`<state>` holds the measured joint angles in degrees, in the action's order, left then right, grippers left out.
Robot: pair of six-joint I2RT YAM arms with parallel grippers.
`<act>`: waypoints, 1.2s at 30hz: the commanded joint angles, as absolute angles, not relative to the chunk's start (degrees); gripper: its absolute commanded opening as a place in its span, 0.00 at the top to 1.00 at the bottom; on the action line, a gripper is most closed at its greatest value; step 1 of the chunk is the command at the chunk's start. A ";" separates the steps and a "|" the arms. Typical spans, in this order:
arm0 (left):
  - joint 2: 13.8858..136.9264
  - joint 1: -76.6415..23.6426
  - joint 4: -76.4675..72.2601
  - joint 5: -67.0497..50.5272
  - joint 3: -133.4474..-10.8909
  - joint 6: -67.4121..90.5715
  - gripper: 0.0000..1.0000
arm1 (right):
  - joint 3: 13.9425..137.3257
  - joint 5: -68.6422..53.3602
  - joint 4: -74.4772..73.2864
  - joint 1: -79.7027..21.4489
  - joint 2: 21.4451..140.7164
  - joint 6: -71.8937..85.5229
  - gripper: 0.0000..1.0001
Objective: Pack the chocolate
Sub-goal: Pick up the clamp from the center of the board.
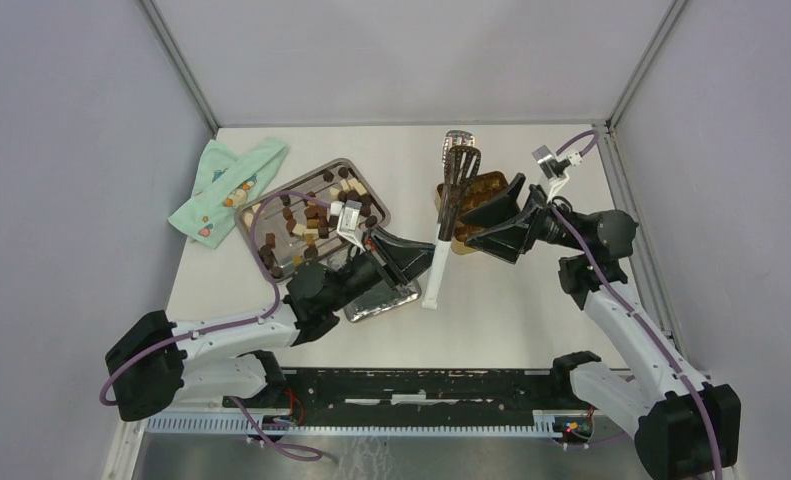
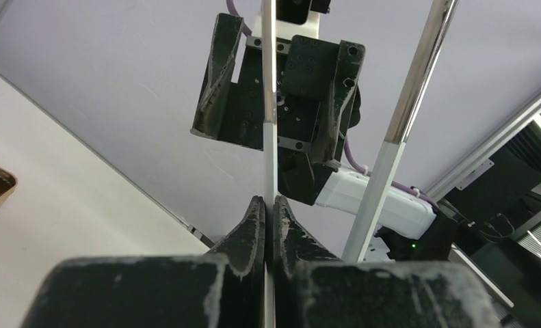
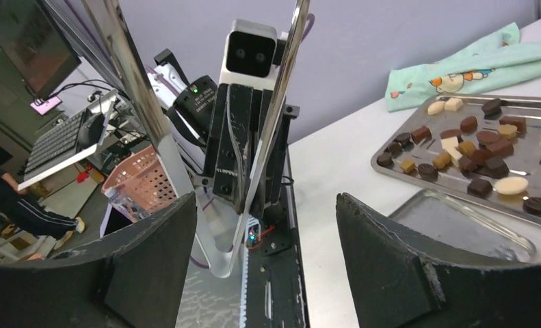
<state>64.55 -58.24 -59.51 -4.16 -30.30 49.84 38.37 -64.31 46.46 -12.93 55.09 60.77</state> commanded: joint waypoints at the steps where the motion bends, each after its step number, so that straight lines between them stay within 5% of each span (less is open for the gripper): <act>1: 64.91 -58.11 -66.51 -7.50 -31.95 49.64 0.98 | 41.73 -59.69 50.47 -15.29 56.16 65.11 0.21; 12: 68.93 -58.59 -68.28 -8.38 -34.10 49.52 0.98 | 45.22 -57.33 46.25 -21.08 59.14 62.50 0.36; 15: 69.72 -59.05 -68.10 -7.98 -34.82 48.56 0.98 | 45.11 -56.44 46.01 -21.58 60.15 63.04 0.54; 19: 69.51 -59.84 -65.88 -4.86 -34.71 46.63 0.98 | 43.74 -55.72 47.06 -21.69 60.34 64.48 0.96; 21: 68.94 -60.07 -63.96 -3.44 -34.44 45.30 0.96 | 43.25 -55.68 48.00 -21.63 59.98 65.01 1.00; 28: 62.06 -60.15 -55.19 2.84 -27.00 41.59 0.29 | 43.27 -57.21 45.92 -20.41 57.90 61.17 1.00; 36: 36.85 -60.21 -43.21 2.93 -12.02 34.80 0.20 | 39.99 -58.32 39.36 -20.10 56.46 50.43 1.00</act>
<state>48.12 -59.99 -49.28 3.09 -15.07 42.17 40.77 -57.76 41.45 -20.23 57.28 56.66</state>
